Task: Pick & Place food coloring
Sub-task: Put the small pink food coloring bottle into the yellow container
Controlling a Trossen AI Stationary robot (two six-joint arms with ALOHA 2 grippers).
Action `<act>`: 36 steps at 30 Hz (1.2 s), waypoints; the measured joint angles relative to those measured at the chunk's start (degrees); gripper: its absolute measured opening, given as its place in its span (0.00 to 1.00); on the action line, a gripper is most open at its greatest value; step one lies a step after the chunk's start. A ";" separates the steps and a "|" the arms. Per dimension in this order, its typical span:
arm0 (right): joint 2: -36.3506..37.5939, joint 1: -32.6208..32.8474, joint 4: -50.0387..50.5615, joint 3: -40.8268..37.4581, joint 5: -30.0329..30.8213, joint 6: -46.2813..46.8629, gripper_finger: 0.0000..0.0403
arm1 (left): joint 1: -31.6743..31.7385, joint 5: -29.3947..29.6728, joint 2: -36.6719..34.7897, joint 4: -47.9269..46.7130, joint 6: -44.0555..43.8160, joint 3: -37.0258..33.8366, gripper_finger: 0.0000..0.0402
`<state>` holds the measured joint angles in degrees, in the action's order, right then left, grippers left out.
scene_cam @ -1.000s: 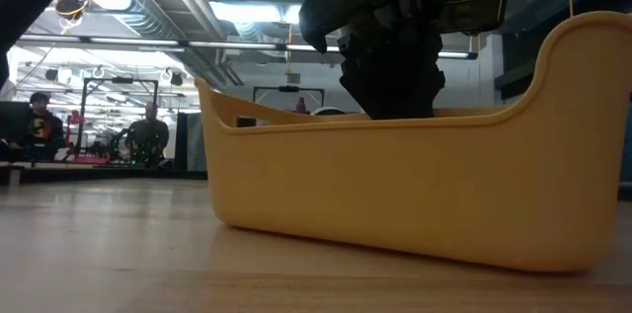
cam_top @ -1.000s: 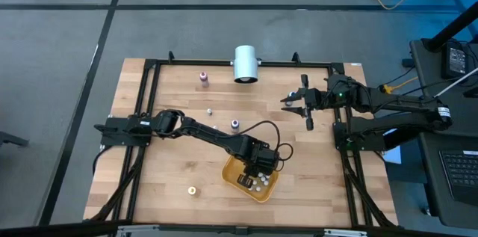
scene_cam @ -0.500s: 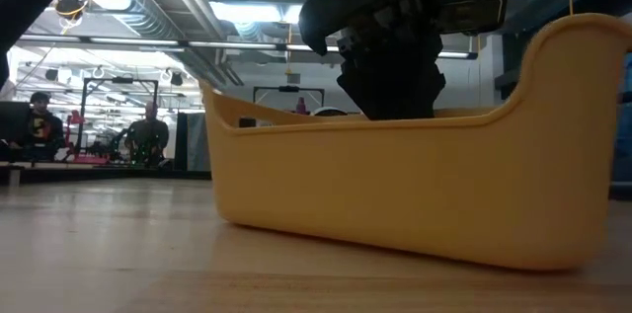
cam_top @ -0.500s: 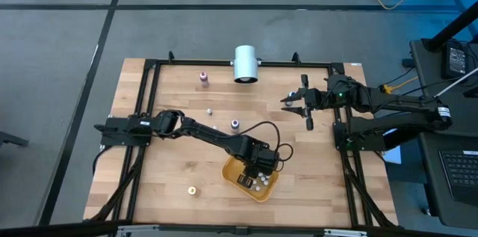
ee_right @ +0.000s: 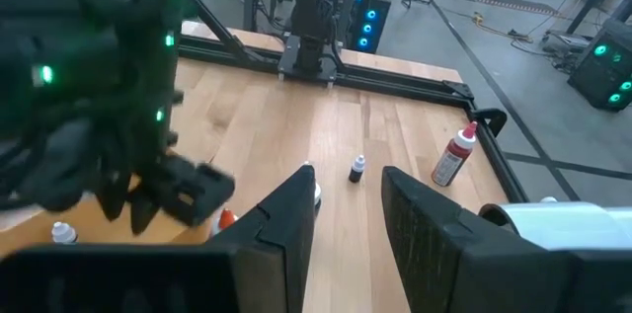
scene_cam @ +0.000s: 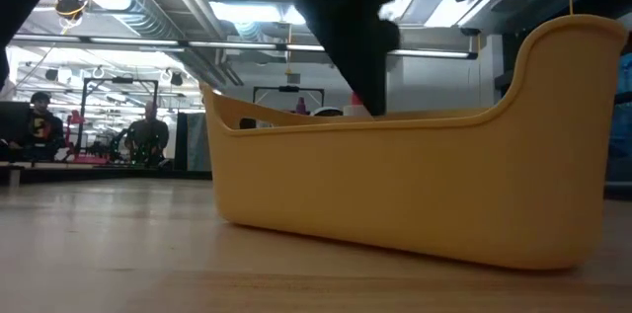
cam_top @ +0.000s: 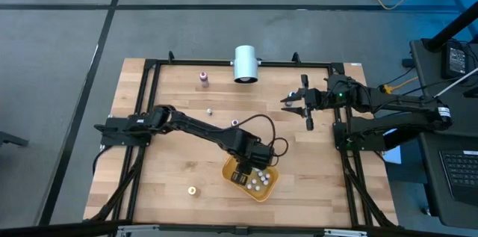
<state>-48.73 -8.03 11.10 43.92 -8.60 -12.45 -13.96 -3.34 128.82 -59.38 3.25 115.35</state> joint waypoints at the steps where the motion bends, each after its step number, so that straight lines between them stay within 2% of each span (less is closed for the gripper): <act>1: -0.02 -0.01 0.25 0.00 0.01 0.00 0.30 | -0.20 0.60 -0.81 -0.78 -0.30 0.00 0.34; 6: -0.02 0.02 0.85 -0.04 0.02 0.00 0.30 | -0.74 3.41 -7.20 -5.06 -3.94 0.11 0.34; 15: -0.02 0.02 0.86 -0.04 0.02 0.00 0.30 | 0.13 12.22 -17.60 -13.05 -10.64 0.21 0.34; 27: -0.01 0.02 1.07 -0.04 0.01 -0.01 0.30 | 1.28 19.30 -29.09 -24.22 -12.17 0.26 0.34; 36: -0.02 0.02 1.07 -0.04 0.02 0.00 0.30 | 4.49 21.29 -37.80 -28.30 -11.04 0.28 0.34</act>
<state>-48.75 -8.01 12.16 43.88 -8.58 -12.45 -9.47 17.95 91.02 -87.68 -7.79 115.63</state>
